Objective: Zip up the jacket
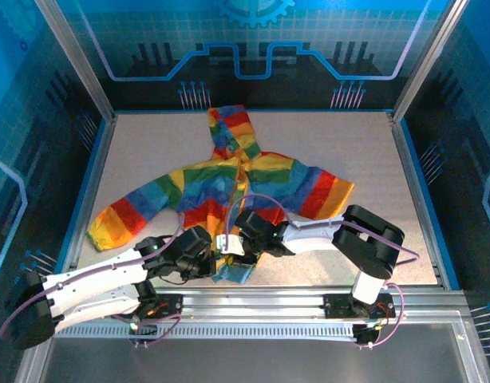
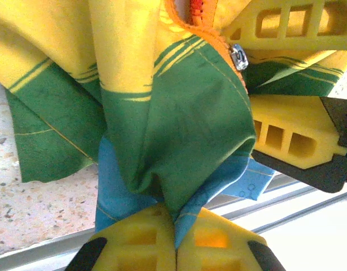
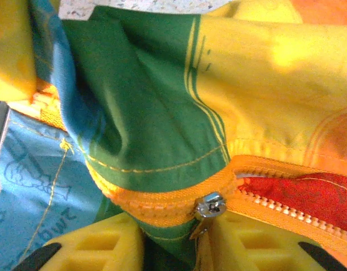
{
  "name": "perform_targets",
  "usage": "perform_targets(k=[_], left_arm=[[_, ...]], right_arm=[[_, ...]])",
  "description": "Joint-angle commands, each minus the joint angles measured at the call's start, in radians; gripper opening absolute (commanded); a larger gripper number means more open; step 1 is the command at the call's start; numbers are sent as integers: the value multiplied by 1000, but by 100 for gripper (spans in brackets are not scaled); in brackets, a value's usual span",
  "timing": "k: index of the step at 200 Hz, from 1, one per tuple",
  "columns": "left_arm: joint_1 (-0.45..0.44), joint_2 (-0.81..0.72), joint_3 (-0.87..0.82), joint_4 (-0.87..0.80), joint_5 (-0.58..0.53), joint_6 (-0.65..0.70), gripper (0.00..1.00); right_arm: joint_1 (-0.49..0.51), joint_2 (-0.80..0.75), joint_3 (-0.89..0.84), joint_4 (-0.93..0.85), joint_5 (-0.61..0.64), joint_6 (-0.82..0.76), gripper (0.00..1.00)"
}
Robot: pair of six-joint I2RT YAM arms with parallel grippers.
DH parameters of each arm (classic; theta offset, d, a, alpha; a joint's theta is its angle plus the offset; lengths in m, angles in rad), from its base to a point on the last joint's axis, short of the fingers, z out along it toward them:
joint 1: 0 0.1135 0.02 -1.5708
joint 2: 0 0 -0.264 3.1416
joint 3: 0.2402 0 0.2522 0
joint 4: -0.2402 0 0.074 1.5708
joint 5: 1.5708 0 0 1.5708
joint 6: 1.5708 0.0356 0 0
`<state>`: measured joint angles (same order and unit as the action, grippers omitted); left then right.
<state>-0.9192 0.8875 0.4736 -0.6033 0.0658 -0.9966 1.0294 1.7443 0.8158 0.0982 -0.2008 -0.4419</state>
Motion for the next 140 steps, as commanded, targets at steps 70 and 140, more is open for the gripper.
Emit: perform_targets(k=[70,140], left_arm=[[7,-27,-24,-79,-42,13,0],[9,62,7,-102,-26,59,0]], right_arm=[[11,-54,7,-14,40,10,27],[9,-40,58,-115,-18,28,39]])
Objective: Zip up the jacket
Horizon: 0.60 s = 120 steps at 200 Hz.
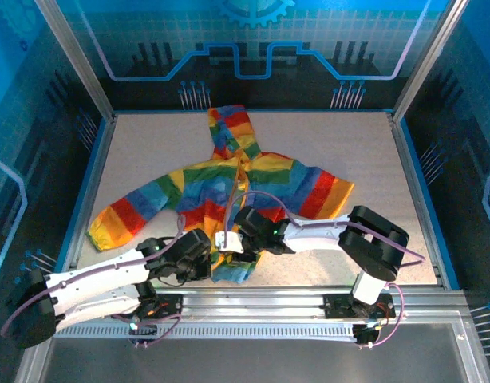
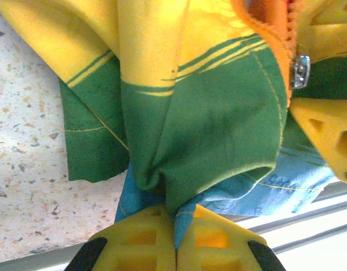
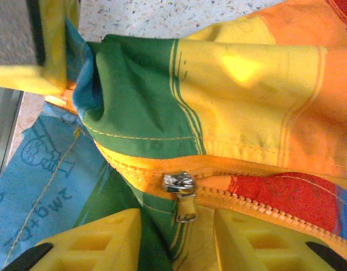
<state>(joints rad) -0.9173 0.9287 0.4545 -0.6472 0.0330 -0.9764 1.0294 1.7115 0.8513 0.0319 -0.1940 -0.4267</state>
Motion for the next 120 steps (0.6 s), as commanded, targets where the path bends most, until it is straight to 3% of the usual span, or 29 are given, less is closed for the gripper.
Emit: perform_targets(k=[1,120], left_arm=[[7,22,27,-58,6,39,0],[8,30,38,-58,-5,73,0]], right_arm=[[9,-7,23,-49,-25,13,39],[-3,87,51,25,-53,19,35]])
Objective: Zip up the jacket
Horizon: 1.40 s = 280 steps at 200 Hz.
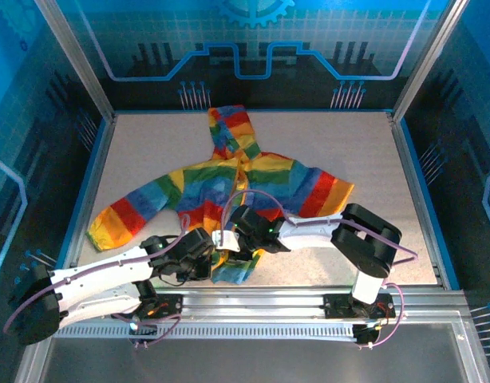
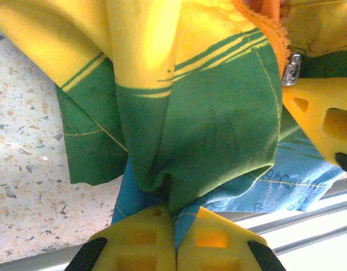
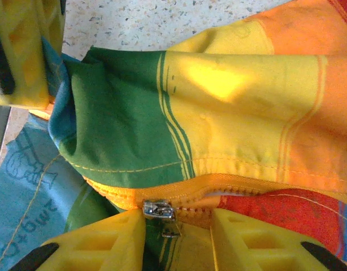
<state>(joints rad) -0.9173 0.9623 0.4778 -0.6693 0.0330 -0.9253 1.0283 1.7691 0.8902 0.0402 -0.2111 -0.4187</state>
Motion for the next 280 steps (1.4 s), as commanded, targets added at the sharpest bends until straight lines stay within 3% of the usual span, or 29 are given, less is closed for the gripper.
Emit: perform_targets(k=[1,84,128,200,257,280], left_arm=[[8,-4,15,-36,-5,21,0],[9,-71,35,-104,-45,37,0],[10,-107,69,-161,-66,55,0],[11,-161,85,-149,-77,79,0],[11,-160,68,-109,-79,94,0],[12,-161,61,-107,-73,97,0]], right_arm=[[-2,30,13,17,-36,11,35],[-28,-19,10,-13,46,-5,0],[-48,-50,36,-57,144,-11,0],[-62,-53,101,-106,160,42,0],[-68,-34,28,13,-106,-1,0],[-72,-24,32,25,-138,13,14]])
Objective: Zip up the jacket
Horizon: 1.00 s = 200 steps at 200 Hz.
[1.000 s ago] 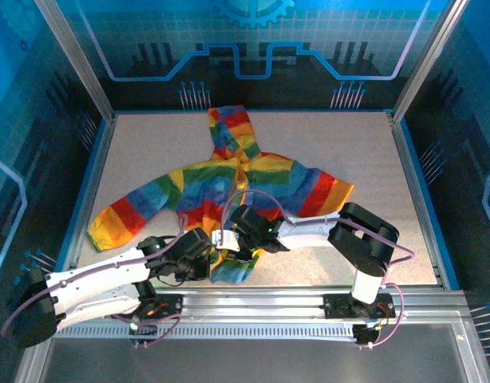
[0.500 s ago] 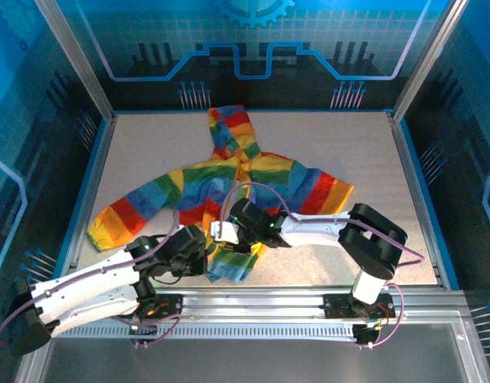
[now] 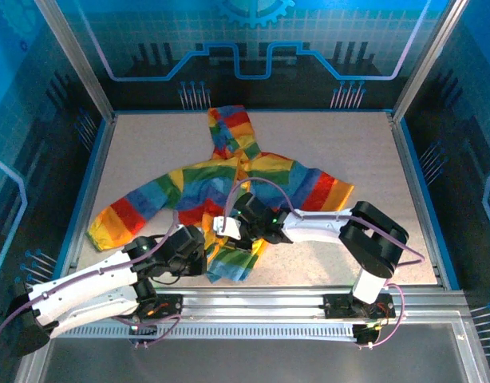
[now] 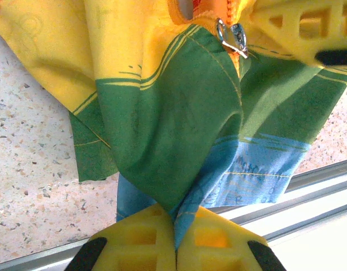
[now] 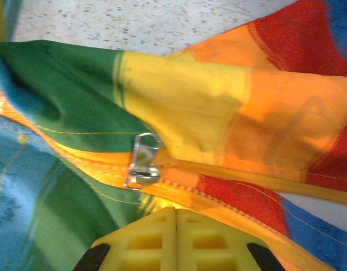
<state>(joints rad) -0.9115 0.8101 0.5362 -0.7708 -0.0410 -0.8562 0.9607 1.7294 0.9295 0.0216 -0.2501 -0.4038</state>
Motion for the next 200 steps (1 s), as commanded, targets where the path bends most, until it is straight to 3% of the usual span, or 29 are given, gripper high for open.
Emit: perform_targets(k=[1,69,88,107,139,200], left_arm=[[6,-9,2,-6,1,28,0],[6,-16,1,1,-1,51,0],[6,-16,3,-3,-5,62,0],[6,-16,4,-5,-12,63,0],[6,-16,0,13,-17,60,0],[6,-12,-12,55,-15,68,0]], right_arm=[[-5,15,-8,46,-102,-2,14],[-77,-56,-74,123,-273,123,34],[-124,-42,-31,105,-315,283,37],[-161,-15,37,42,-259,509,37],[-149,-26,100,-84,-151,742,35],[-71,46,352,-549,-36,841,38]])
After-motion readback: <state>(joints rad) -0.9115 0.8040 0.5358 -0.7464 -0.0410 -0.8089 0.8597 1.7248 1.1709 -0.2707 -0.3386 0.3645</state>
